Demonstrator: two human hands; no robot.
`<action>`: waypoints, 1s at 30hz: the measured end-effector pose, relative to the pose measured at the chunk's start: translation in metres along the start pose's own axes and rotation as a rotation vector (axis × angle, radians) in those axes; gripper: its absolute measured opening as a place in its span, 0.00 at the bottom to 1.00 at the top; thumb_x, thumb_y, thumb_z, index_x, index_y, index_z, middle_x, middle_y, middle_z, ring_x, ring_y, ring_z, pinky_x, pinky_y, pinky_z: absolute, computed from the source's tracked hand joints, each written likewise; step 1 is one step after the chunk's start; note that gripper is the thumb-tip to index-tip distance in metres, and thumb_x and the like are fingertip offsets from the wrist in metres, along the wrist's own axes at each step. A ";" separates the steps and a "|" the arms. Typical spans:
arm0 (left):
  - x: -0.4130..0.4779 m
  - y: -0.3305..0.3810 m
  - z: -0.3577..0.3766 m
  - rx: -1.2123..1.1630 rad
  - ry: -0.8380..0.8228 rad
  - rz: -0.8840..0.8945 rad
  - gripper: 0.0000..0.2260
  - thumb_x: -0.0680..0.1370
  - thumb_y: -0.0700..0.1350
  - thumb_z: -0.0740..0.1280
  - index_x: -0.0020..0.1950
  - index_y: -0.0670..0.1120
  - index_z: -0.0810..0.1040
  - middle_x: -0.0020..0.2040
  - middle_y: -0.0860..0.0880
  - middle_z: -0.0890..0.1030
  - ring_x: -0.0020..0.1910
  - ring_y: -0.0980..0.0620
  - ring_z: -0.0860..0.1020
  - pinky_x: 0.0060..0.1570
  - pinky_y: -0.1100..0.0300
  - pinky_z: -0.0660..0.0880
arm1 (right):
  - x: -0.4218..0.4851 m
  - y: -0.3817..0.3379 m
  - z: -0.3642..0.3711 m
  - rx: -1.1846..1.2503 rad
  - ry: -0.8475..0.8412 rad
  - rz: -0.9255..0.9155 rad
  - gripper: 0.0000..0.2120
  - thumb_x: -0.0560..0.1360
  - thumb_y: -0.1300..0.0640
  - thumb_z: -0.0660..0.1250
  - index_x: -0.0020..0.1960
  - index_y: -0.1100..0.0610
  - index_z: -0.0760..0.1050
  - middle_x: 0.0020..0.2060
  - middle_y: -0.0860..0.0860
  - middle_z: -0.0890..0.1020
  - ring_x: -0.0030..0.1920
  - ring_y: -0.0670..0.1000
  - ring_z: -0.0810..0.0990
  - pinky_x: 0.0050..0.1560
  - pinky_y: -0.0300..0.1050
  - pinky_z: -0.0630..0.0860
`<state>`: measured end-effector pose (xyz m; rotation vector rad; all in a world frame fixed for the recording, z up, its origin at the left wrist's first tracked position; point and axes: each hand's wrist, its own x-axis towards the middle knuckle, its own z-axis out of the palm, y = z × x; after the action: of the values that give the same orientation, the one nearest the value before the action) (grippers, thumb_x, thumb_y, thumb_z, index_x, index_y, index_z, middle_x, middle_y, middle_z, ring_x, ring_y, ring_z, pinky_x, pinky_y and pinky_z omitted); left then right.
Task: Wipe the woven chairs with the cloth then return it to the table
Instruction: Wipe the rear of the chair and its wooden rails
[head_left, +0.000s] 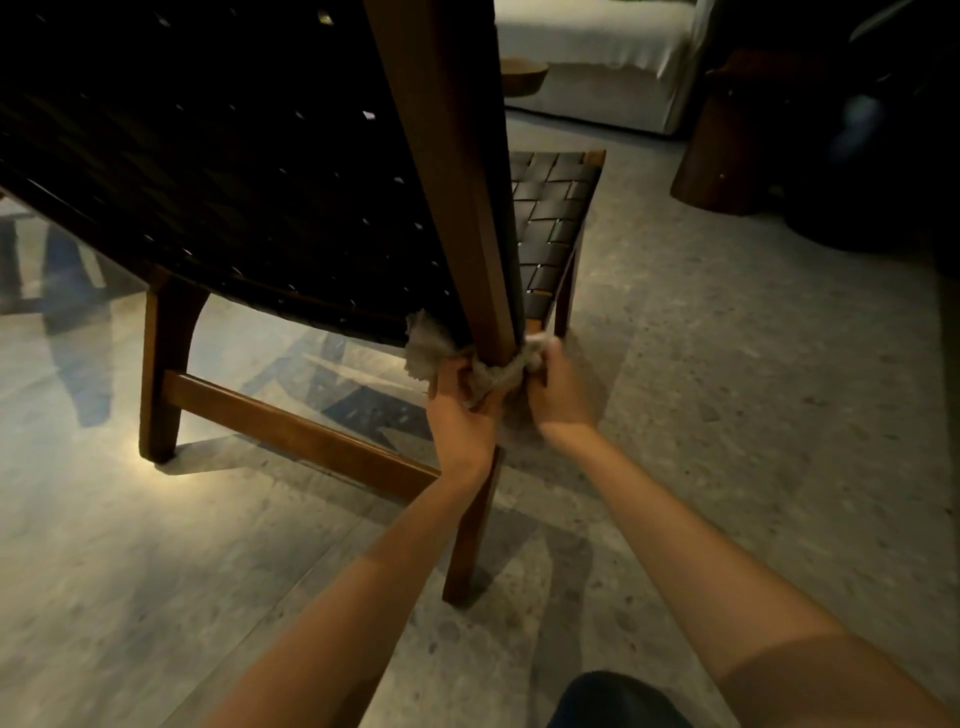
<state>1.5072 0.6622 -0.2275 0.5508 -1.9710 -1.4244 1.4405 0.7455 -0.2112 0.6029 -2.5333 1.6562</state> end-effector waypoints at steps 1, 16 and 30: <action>-0.002 -0.007 -0.002 0.052 -0.034 -0.035 0.14 0.74 0.41 0.72 0.58 0.42 0.76 0.53 0.44 0.80 0.54 0.48 0.78 0.53 0.59 0.75 | -0.007 0.010 0.001 -0.007 -0.061 0.067 0.06 0.78 0.69 0.57 0.52 0.65 0.71 0.44 0.60 0.76 0.40 0.51 0.73 0.38 0.33 0.66; 0.006 -0.045 0.024 0.011 -0.047 -0.244 0.12 0.77 0.38 0.67 0.60 0.44 0.79 0.54 0.50 0.80 0.53 0.58 0.74 0.44 0.84 0.63 | -0.004 0.049 0.040 0.332 0.066 0.217 0.21 0.83 0.60 0.54 0.75 0.55 0.61 0.72 0.51 0.67 0.71 0.49 0.66 0.69 0.42 0.65; -0.003 -0.088 0.009 0.307 -0.286 -0.125 0.12 0.81 0.41 0.61 0.63 0.41 0.77 0.56 0.45 0.81 0.57 0.50 0.78 0.60 0.58 0.73 | -0.036 0.088 0.071 0.340 -0.085 0.497 0.18 0.83 0.58 0.51 0.71 0.56 0.68 0.63 0.56 0.76 0.64 0.56 0.74 0.66 0.50 0.70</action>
<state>1.5004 0.6414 -0.3131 0.6426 -2.4460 -1.3413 1.4546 0.7235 -0.3271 0.0450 -2.6266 2.2929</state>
